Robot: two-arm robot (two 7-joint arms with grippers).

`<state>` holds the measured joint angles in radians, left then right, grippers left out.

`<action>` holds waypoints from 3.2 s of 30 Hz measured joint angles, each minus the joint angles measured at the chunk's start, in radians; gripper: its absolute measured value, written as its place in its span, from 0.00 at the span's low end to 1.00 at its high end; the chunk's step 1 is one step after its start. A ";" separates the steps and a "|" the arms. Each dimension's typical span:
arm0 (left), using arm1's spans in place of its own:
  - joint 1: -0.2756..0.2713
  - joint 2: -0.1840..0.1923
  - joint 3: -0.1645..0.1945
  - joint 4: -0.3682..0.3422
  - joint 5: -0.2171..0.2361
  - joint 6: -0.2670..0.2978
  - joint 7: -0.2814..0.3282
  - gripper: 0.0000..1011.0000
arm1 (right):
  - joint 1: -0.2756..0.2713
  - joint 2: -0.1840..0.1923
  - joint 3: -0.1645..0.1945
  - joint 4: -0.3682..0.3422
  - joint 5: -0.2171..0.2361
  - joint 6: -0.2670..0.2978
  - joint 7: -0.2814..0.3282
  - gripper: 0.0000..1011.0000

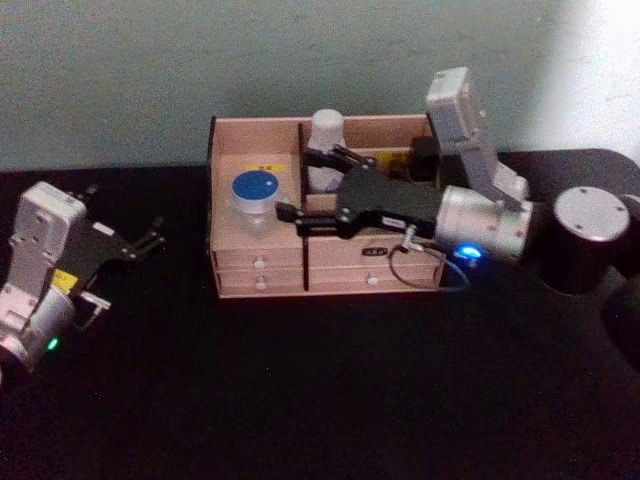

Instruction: Pick up the facial cleanser and watermelon frost from the table and place them into the tiered storage box.

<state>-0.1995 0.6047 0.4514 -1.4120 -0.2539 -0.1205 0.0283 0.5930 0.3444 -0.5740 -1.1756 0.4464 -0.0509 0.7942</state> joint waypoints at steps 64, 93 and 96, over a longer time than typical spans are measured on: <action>0.000 0.000 0.000 0.000 0.000 0.000 0.000 0.99 | -0.454 0.081 0.300 -0.239 -0.216 0.149 -0.779 0.99; 0.000 0.000 0.000 0.000 0.000 0.000 0.000 0.99 | -0.450 0.077 0.304 -0.233 -0.217 0.150 -0.762 0.99; 0.000 0.000 0.000 0.000 0.000 0.000 0.000 0.99 | -0.450 0.077 0.304 -0.233 -0.217 0.150 -0.762 0.99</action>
<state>-0.1995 0.6047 0.4514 -1.4120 -0.2539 -0.1205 0.0283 0.1428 0.4215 -0.2697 -1.4088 0.2292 0.0987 0.0319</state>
